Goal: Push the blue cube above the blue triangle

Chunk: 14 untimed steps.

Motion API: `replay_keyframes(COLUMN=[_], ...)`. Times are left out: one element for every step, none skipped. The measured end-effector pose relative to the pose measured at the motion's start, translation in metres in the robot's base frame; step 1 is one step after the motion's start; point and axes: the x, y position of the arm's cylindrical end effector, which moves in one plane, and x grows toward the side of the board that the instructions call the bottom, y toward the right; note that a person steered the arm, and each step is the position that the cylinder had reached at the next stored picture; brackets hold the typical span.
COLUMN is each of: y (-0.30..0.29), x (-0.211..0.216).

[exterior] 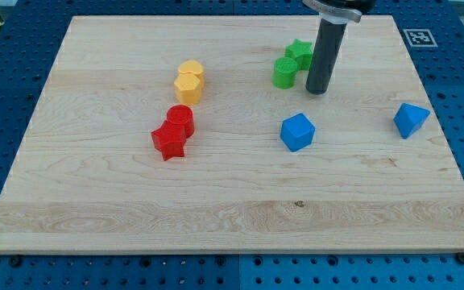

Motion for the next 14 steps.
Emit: replay_keyframes(y=[0.0,-0.002,-0.006,-0.028,-0.068,-0.09,-0.091,-0.079,-0.034,-0.019,0.007,0.026,0.043,0.055], x=[0.002,0.027,0.037,0.036,0.036,0.052,0.078,0.099,0.101,0.095,0.093,0.096,0.09,0.077])
